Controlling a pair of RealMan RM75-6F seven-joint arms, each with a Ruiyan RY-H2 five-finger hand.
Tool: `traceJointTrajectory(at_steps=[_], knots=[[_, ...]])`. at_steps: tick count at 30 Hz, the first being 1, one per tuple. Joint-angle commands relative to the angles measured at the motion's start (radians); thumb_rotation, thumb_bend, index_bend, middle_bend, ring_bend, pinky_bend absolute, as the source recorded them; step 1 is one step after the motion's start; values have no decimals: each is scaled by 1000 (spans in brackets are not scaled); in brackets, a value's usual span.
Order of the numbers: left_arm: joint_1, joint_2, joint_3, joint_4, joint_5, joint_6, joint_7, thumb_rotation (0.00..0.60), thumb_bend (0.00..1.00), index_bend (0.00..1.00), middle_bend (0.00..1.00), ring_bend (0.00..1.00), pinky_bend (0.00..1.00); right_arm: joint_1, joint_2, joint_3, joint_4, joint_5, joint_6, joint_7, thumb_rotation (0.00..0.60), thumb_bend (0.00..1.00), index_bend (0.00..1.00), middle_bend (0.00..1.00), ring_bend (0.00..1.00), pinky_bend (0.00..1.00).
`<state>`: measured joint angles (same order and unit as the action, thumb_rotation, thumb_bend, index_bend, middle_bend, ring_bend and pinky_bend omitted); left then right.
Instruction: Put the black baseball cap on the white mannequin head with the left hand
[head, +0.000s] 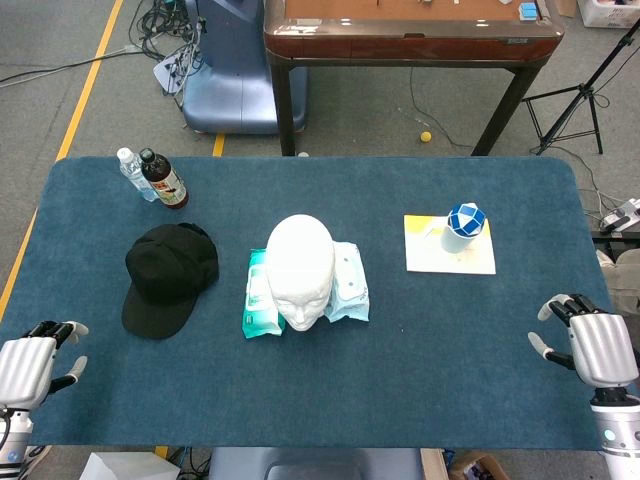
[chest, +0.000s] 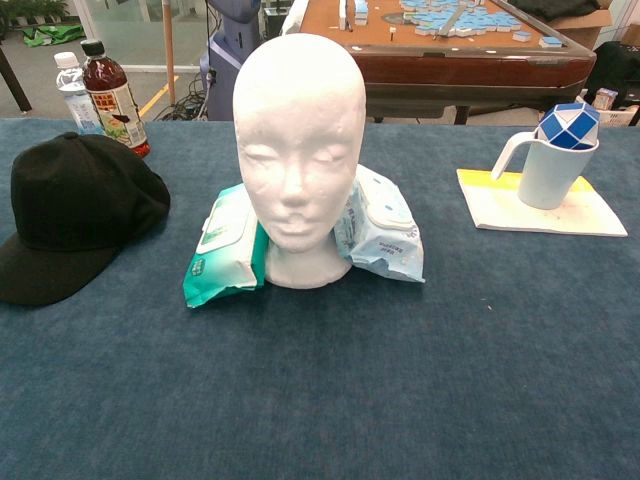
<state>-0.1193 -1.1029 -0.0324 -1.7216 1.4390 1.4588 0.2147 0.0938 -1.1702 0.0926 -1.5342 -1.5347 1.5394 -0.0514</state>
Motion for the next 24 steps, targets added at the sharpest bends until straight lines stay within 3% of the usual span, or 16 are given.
traceJointTrajectory(at_steps=[1, 17, 24], knots=[[1, -3, -1, 1, 1, 2, 4, 600, 281, 401, 478, 322, 467, 1, 1, -1, 0, -4, 1, 4, 600, 205, 535, 476, 378, 661], [7, -13, 5, 2, 32, 15, 14, 600, 280, 401, 506, 318, 467, -2, 5, -1, -6, -10, 11, 20, 600, 205, 535, 476, 378, 661], [14, -37, 10, 49, 106, 64, -24, 600, 110, 443, 548, 321, 477, -3, 9, -3, -6, -16, 15, 32, 600, 205, 535, 475, 378, 661]])
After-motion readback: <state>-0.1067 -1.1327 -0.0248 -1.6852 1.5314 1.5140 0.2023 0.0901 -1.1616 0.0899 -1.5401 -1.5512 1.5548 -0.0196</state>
